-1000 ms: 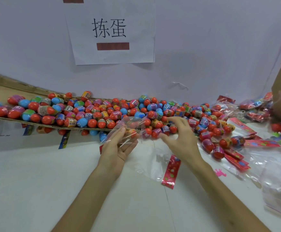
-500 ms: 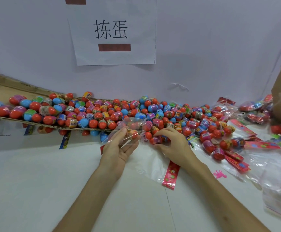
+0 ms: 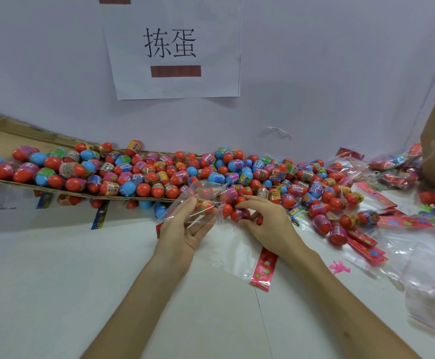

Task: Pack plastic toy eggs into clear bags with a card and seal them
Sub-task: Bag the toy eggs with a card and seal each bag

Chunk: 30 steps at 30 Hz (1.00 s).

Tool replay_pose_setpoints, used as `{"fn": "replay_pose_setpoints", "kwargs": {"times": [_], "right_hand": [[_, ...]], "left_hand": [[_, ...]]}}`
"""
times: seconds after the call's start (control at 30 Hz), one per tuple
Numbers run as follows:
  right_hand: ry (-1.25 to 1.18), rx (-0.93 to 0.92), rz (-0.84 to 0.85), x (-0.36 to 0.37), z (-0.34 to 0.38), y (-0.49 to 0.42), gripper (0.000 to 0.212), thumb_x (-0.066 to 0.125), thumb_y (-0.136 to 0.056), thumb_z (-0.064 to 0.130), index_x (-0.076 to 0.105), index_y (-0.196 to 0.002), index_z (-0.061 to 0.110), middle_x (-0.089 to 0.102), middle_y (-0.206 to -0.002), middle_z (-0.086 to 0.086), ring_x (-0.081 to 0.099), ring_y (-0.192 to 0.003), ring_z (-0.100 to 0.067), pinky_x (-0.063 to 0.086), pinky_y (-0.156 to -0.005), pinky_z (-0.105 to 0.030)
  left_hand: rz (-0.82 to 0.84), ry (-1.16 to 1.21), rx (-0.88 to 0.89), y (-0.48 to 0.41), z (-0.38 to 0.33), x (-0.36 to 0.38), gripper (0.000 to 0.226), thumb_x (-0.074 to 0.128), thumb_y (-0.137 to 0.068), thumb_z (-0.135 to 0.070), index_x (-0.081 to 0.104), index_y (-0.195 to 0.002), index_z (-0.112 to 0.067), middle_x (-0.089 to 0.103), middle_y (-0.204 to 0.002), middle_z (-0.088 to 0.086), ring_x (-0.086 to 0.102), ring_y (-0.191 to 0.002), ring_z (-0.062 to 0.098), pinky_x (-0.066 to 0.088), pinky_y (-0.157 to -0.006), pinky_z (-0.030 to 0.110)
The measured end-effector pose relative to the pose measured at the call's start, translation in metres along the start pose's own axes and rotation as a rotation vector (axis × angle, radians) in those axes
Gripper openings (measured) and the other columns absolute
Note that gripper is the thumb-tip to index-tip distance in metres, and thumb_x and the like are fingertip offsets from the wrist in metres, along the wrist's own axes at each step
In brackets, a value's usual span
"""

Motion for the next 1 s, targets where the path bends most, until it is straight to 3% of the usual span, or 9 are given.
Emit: {"fn": "replay_pose_setpoints", "kwargs": {"times": [0.13,0.2,0.27,0.37,0.5,0.63,0.83,1.0], "right_hand": [[-0.063,0.026,-0.087,-0.004,-0.003,0.001,0.036,0.079,-0.088,0.020,0.073,-0.123,0.027,0.070,-0.124,0.011,0.055,-0.083,0.009,0.054,-0.091,-0.025],[-0.131,0.081,-0.130,-0.011,-0.002,0.000,0.035,0.079,-0.088,0.025,0.073,-0.122,0.030,0.072,-0.119,0.015,0.062,-0.083,0.004,0.056,-0.083,-0.023],[-0.345,0.149,-0.145,-0.020,0.001,-0.001,0.031,0.079,-0.088,0.025,0.075,-0.116,0.038,0.074,-0.107,0.017,0.067,-0.080,-0.006,0.057,-0.071,-0.023],[-0.752,0.191,-0.071,-0.030,0.015,0.002,0.027,0.080,-0.086,0.026,0.077,-0.108,0.042,0.076,-0.089,0.008,0.062,-0.063,-0.009,0.049,-0.055,-0.019],[-1.018,0.192,0.126,-0.027,0.030,0.006,0.038,0.081,-0.074,0.041,0.077,-0.112,0.034,0.069,-0.079,0.001,0.052,-0.060,-0.012,0.042,-0.058,-0.028],[-0.904,0.188,0.250,-0.016,0.038,0.010,0.031,0.078,-0.079,0.035,0.077,-0.110,0.032,0.071,-0.082,-0.001,0.053,-0.060,-0.012,0.042,-0.052,-0.023],[-0.826,0.220,0.207,-0.010,0.043,0.013,0.030,0.079,-0.078,0.039,0.077,-0.108,0.039,0.076,-0.093,0.001,0.057,-0.058,-0.010,0.046,-0.052,-0.022],[-0.748,0.198,0.162,-0.004,0.044,0.014,0.024,0.078,-0.088,0.029,0.077,-0.109,0.041,0.074,-0.102,0.010,0.056,-0.058,-0.005,0.046,-0.054,-0.017]], "left_hand": [[0.002,0.000,0.002,0.000,0.000,0.000,0.028,0.069,-0.095,-0.017,0.069,-0.122,-0.009,0.077,-0.110,0.018,0.078,-0.097,0.031,0.063,-0.068,0.034],[0.007,0.006,0.006,0.000,-0.001,0.000,0.028,0.068,-0.096,-0.017,0.069,-0.123,-0.007,0.078,-0.108,0.017,0.078,-0.097,0.031,0.063,-0.068,0.033],[0.005,0.019,0.002,0.000,-0.003,-0.001,0.031,0.068,-0.097,-0.018,0.067,-0.125,-0.006,0.078,-0.107,0.018,0.078,-0.097,0.031,0.063,-0.068,0.032],[0.007,0.050,-0.007,-0.001,-0.006,-0.001,0.035,0.067,-0.097,-0.017,0.066,-0.129,-0.004,0.077,-0.110,0.020,0.078,-0.096,0.032,0.063,-0.066,0.031],[0.013,0.068,-0.012,0.000,-0.006,-0.001,0.036,0.067,-0.097,-0.017,0.065,-0.130,-0.002,0.077,-0.110,0.020,0.078,-0.096,0.032,0.063,-0.065,0.031],[0.011,0.080,-0.020,0.002,-0.006,0.000,0.036,0.065,-0.099,-0.019,0.065,-0.132,-0.004,0.077,-0.110,0.019,0.078,-0.093,0.029,0.063,-0.065,0.031],[0.049,0.058,-0.016,0.003,-0.009,0.003,0.035,0.065,-0.099,-0.022,0.067,-0.132,-0.011,0.075,-0.119,0.018,0.076,-0.103,0.030,0.064,-0.072,0.034],[0.118,0.010,-0.001,0.006,-0.010,0.008,0.038,0.062,-0.101,-0.022,0.065,-0.138,-0.015,0.073,-0.125,0.016,0.074,-0.110,0.030,0.063,-0.079,0.035]]}}
Point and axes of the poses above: each hand's wrist, its own y-axis away from the middle knuckle, its own x-axis out of the palm, z = x × y, the point moved 5 cm from there along -y, towards the middle knuckle
